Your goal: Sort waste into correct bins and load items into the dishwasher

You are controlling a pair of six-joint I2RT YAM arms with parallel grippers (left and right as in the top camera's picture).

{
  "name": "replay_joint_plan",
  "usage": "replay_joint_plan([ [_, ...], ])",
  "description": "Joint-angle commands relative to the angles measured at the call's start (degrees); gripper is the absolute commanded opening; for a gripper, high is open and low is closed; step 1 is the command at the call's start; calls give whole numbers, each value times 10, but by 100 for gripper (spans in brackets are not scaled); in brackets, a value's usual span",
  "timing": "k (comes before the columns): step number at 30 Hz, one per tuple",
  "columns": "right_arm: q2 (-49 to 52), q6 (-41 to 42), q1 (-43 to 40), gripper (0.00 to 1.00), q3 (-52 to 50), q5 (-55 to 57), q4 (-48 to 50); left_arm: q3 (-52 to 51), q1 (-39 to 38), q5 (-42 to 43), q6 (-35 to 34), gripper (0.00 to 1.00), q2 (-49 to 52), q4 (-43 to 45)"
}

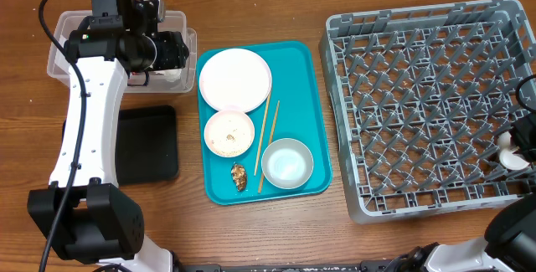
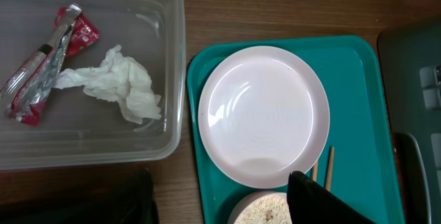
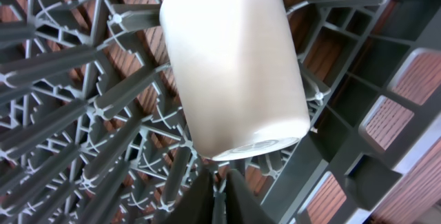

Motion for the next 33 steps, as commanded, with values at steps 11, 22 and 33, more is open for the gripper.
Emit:
replay_joint_plan([
  [11, 7, 4, 0, 4, -7, 42, 43, 8, -5, -5, 13, 64, -4, 1],
  [22, 7, 6, 0, 5, -7, 108, 141, 8, -5, -5, 13, 64, -4, -2],
  [33, 6, 8, 1, 18, -5, 103, 118, 8, -5, -5, 13, 65, -4, -1],
])
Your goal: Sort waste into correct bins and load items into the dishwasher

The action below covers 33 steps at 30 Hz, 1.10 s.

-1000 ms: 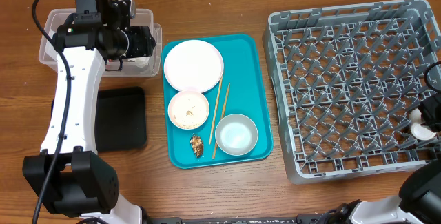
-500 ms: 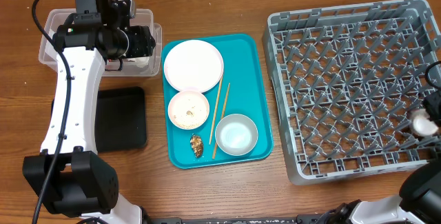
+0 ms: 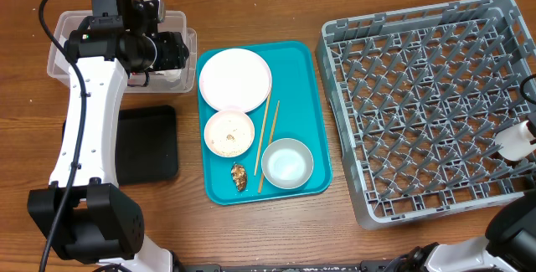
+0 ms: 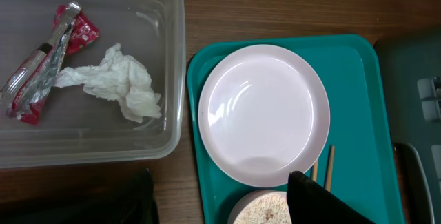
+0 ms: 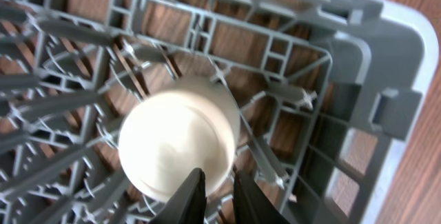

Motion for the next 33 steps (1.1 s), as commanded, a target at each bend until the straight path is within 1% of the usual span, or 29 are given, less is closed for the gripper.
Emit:
replay_joint_plan([
  [1, -1, 3, -1, 19, -1, -12, -7, 8, -5, -5, 13, 65, -4, 1],
  [4, -9, -3, 0, 22, 3, -59, -12, 8, -5, -5, 13, 65, -4, 0],
  [6, -24, -36, 4, 30, 10, -123, -15, 8, -5, -5, 13, 66, -4, -2],
  [8, -38, -78, 10, 42, 18, -193, -15, 8, -5, -5, 13, 67, -4, -4],
  [11, -69, -144, 42, 50, 31, -335, -15, 8, -5, -5, 13, 69, -4, -7],
  [13, -89, -167, 77, 52, 33, -369, -16, 8, -9, -5, 13, 70, -4, -8],
  [16, -117, -189, 167, 54, 33, -369, -16, 8, -12, -5, 13, 70, -3, -10],
  [18, -121, -201, 232, 54, 33, -368, -13, 8, -12, -5, 13, 71, -3, -14],
  [19, -120, -202, 263, 56, 33, -363, -10, 8, -12, -5, 13, 71, -3, -15],
  [21, -114, -202, 342, 58, 28, -342, -5, 7, -12, -5, 13, 72, -3, -17],
  [24, -96, -202, 433, 64, 27, -304, -5, 7, -12, -5, 13, 72, -3, -21],
  [26, -75, -202, 500, 66, 27, -285, -4, 7, -12, -5, 13, 73, -3, -24],
  [29, -41, -198, 569, 66, 27, -282, -4, 7, -12, -5, 13, 73, -3, -25],
  [33, 16, -178, 632, 66, 27, -272, -4, 7, -12, -5, 13, 73, -3, -27],
])
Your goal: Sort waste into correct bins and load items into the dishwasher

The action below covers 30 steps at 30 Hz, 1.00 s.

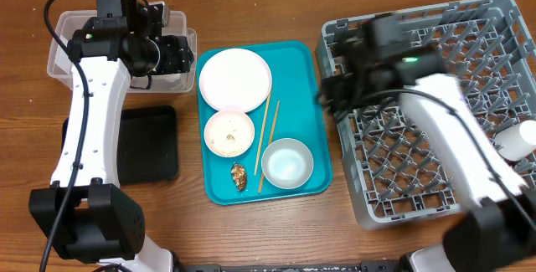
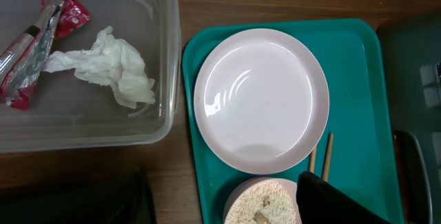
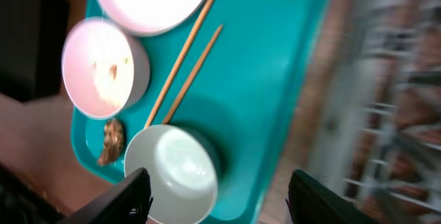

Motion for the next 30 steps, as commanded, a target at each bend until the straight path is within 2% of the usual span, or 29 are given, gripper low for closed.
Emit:
replay_joint_plan([
  [1, 54, 27, 45, 66, 4, 30, 1, 7, -4, -1, 13, 73, -3, -4],
  [11, 165, 99, 118, 65, -5, 83, -5, 7, -4, -1, 13, 73, -3, -5],
  [17, 197, 102, 126, 64, -22, 91, -16, 7, -4, -2, 13, 73, -3, -5],
  [20, 198, 102, 126, 53, -34, 91, -16, 7, -4, -2, 13, 73, -3, -5],
  [21, 198, 102, 125, 46, -37, 91, -16, 7, -4, -2, 13, 73, -3, -5],
  [22, 198, 102, 125, 33, -38, 91, -16, 7, -4, -2, 13, 73, -3, -5],
  [24, 198, 103, 125, 20, -40, 91, -16, 7, -4, -2, 13, 73, -3, -5],
  [27, 198, 102, 125, 11, -40, 92, -15, 7, -4, -1, 13, 73, -3, -5],
  [28, 198, 103, 125, 4, -35, 93, -14, 7, -4, -1, 13, 73, -3, -5],
  [30, 193, 103, 125, 4, -19, 96, -16, 7, -4, -2, 13, 73, -3, -5],
])
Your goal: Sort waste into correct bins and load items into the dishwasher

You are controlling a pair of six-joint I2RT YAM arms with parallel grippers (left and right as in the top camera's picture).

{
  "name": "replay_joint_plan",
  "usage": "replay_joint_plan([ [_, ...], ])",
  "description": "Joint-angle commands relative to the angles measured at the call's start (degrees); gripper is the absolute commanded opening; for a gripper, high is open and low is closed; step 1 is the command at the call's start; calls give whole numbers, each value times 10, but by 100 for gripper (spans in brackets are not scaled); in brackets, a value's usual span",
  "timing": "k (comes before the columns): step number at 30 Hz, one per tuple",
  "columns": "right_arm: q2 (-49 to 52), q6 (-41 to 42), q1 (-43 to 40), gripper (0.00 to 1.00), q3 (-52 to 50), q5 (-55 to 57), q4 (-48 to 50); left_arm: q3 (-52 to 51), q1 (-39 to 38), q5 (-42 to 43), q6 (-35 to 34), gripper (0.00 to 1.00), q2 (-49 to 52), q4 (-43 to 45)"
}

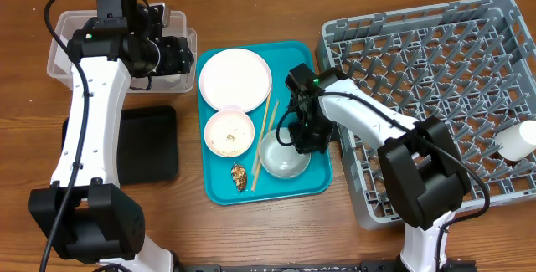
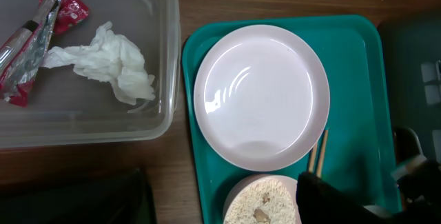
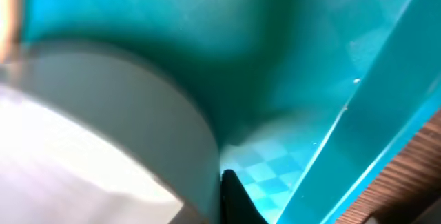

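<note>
A pale bowl (image 1: 281, 158) sits tilted at the near right of the teal tray (image 1: 314, 71). My right gripper (image 1: 300, 141) is down on its right rim and shut on it. In the right wrist view one black finger (image 3: 231, 198) presses the bowl's outer wall (image 3: 103, 114); the other finger is hidden. Also on the tray are a white plate (image 1: 235, 79), a bowl with food residue (image 1: 229, 132), chopsticks (image 1: 268, 130) and a brown food scrap (image 1: 239, 176). My left gripper (image 1: 172, 54) hangs open and holds nothing, between the clear bin (image 1: 59, 54) and the plate (image 2: 260, 96).
The grey dish rack (image 1: 419, 88) fills the right side, with a white cup (image 1: 519, 138) at its right edge. The clear bin holds a crumpled tissue (image 2: 114, 69) and a red wrapper (image 2: 41, 38). A black bin (image 1: 146, 142) lies left of the tray.
My right gripper was open above the tray near the rack's left edge. Now it is down and shut on the pale bowl's rim, and the bowl is tilted and shifted slightly left. The left arm barely moved.
My right gripper was at the white cup in the rack's right edge. Then it was above the cup, which stayed in the rack. Then it was open over the tray, and now it grips the pale bowl. My left gripper stayed open by the clear bin.
</note>
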Motion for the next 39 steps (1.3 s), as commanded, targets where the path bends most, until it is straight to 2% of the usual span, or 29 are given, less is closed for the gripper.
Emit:
replay_joint_plan([
  [1, -10, 1, 0, 4, 28, 13, 1, 7, -4, -1, 13, 73, -3, 1],
  [6, -70, 11, -19, 4, 95, 77, 2, 7, -4, -2, 13, 73, -3, 1],
  [11, -133, 31, -67, 4, 160, 223, 20, 7, -4, -2, 13, 73, -3, 1],
  [15, -162, 30, -127, 4, 167, 388, 84, 7, -4, -2, 13, 73, -3, 3],
  [19, -161, 26, -202, 4, 166, 500, 165, 7, -4, -2, 13, 73, -3, 3],
  [24, -150, 5, -309, 4, 166, 509, 273, 7, -4, -2, 14, 73, -3, 5],
  [30, -127, -22, -410, 4, 166, 510, 355, 7, -4, -3, 15, 74, -3, 7],
  [39, -37, -25, -488, 4, 166, 659, 379, 7, -4, -3, 14, 73, -3, 7],
])
